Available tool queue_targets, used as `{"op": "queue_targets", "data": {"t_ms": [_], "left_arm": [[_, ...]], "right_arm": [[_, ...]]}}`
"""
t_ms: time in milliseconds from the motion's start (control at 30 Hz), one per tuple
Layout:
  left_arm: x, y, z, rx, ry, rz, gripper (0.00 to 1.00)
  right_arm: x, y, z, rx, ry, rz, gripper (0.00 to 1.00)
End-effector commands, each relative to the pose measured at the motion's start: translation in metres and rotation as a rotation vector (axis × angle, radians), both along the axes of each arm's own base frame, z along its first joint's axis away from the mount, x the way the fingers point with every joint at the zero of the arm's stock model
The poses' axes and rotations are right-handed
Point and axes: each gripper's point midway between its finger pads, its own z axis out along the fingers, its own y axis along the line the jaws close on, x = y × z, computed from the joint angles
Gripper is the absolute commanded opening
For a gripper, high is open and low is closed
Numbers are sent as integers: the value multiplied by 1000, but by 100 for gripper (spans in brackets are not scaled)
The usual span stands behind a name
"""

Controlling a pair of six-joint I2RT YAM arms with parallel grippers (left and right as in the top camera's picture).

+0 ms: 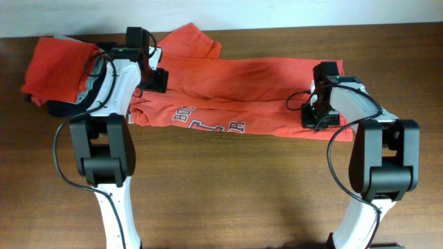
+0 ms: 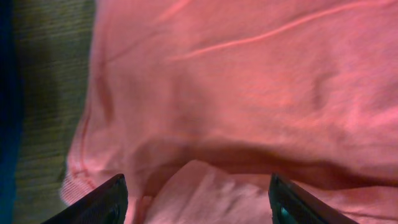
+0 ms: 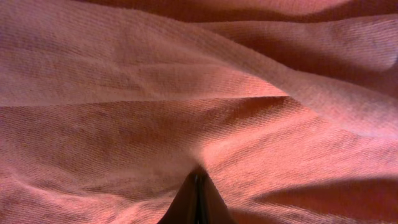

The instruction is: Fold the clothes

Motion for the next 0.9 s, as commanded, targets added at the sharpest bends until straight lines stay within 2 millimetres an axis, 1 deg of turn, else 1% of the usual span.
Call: {"op": "queue_targets", "data": {"t_ms": [0, 133, 333, 467, 533, 567, 600, 633, 667, 867], "left_arm": [[-2, 2, -6, -10, 25, -33, 72], [-6, 2, -11, -11, 48, -34, 69], [-14, 2, -13, -10, 78, -45, 59], [-14, 1, -11, -16, 83, -47, 58], [-14, 2, -11, -17, 82, -46, 52], [-15, 2, -11, -17, 83, -46, 46], [-15, 2, -11, -16, 85, -49, 33], [-15, 3, -11, -15, 85, -49, 28], [-15, 3, -11, -14, 84, -50, 26], [-11, 11, -11, -15, 72, -35, 27]], "right_arm": [[-6, -2, -14, -15, 35, -10, 4], [-5, -2, -14, -15, 29, -10, 4], [-4, -2, -14, -15, 24, -10, 4], [-3, -2, -14, -15, 21, -10, 4], [-3, -3, -14, -20, 21, -11, 4], [-3, -4, -14, -22, 21, -11, 4], [-3, -4, -14, -22, 21, -11, 4], [-3, -4, -14, -22, 21, -11, 4], [-3, -4, -14, -22, 21, -11, 4], [-3, -4, -14, -22, 22, -11, 4]]}}
